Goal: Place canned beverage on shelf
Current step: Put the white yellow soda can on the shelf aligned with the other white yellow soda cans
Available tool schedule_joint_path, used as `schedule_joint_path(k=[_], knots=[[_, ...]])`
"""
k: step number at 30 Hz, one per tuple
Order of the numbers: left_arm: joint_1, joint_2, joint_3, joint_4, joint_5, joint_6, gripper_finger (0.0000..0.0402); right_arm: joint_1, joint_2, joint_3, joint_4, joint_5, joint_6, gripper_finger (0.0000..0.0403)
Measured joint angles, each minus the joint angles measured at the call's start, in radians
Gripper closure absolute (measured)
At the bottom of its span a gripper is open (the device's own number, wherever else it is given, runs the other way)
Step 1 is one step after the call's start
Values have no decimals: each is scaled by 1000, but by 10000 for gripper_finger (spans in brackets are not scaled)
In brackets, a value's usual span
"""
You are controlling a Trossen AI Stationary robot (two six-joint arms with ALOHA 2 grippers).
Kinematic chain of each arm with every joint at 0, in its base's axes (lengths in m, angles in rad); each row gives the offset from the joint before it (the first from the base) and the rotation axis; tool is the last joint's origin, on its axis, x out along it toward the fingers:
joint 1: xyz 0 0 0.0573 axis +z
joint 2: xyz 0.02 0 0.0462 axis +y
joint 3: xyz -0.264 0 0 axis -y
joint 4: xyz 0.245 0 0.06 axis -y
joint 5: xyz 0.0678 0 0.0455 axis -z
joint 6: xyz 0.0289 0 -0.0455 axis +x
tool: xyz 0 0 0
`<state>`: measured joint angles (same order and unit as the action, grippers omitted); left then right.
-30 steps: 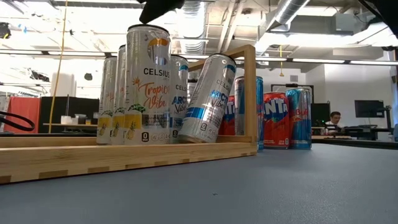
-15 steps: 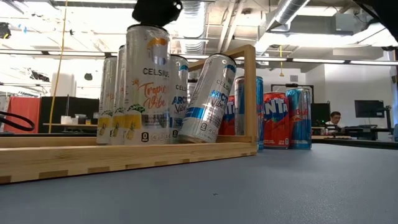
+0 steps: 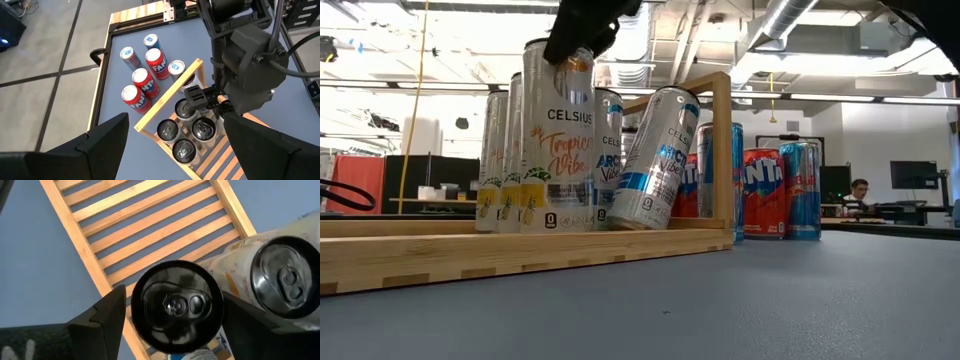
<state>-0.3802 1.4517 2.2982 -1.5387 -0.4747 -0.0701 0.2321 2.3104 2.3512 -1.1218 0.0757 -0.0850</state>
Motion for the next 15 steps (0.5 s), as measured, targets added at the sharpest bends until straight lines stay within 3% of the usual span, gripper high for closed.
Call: schedule_joint_path(k=[10,15], knots=[[0,0,0,-21,-1,-13,87,-4,0,0,-1,0,6,128],[0,0,0,-21,-1,-25,87,-3,0,0,-7,0,6,161]])
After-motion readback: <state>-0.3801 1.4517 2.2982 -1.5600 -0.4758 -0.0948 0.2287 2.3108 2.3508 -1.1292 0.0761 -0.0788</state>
